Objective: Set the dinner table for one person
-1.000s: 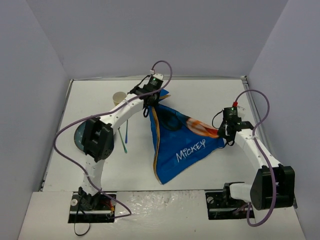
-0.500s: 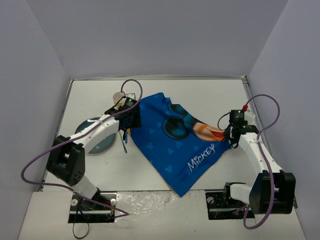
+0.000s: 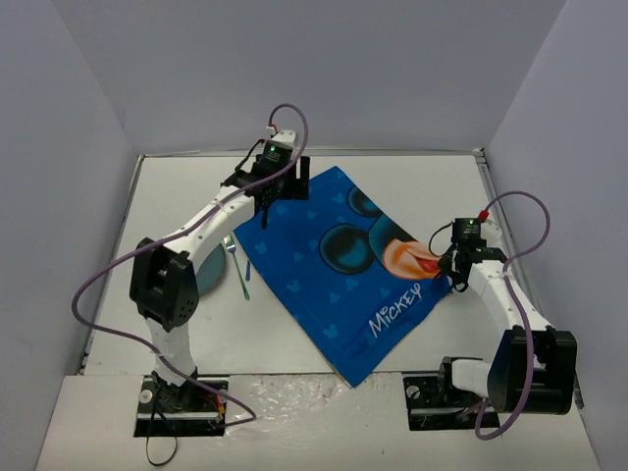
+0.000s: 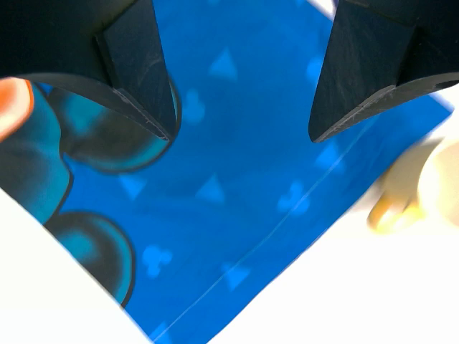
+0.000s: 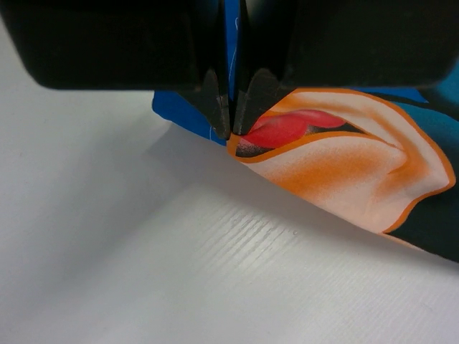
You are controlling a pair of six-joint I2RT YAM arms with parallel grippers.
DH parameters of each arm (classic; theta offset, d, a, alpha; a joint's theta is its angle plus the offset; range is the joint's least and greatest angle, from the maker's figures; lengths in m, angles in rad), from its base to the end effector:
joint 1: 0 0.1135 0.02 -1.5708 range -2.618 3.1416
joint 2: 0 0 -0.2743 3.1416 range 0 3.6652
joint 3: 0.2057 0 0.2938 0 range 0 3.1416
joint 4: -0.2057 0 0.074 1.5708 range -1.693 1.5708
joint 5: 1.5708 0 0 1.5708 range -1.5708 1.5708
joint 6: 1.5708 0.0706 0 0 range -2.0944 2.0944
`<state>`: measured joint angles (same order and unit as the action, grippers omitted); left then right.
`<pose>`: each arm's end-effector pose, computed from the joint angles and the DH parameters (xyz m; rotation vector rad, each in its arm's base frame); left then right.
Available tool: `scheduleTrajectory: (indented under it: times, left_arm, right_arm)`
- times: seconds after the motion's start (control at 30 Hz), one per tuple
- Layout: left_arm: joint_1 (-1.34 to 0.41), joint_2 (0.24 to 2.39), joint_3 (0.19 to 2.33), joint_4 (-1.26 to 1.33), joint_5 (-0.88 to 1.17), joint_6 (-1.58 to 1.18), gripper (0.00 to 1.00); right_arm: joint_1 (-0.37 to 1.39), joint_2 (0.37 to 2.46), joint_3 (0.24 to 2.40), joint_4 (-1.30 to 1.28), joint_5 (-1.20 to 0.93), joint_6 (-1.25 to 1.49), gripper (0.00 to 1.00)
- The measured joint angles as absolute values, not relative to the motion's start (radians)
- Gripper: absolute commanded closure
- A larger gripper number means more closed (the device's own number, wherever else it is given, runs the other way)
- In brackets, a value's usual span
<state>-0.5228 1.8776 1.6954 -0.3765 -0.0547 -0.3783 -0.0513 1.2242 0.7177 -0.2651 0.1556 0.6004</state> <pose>0.4517 -0.2558 0.3053 0.1236 2.1619 -0.4692 0.3095 -0.0268 0.1842 0.8190 2.1840 0.0920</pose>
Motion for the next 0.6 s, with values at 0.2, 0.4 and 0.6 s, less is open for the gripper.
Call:
scheduleTrajectory:
  times: [0.2, 0.4, 0.6]
  left_arm:
    - [-0.525, 2.083, 1.790, -0.377, -0.003, -0.355, 0.28]
    - [-0.525, 2.151, 1.799, -0.414, 0.029, -0.352, 0.16]
    - [-0.527, 2.038, 1.794, -0.469, 0.024, -0.360, 0.03]
  right_arm:
    - [-0.178, 1.257, 0.724, -0.232, 0.152, 0.666, 0.82]
    - [-0.220, 1.329, 0.796, -0.219, 0.186, 0.682, 0.34]
    - [-0.093, 1.333, 0.916, -0.197, 0.200, 0.585, 0.27]
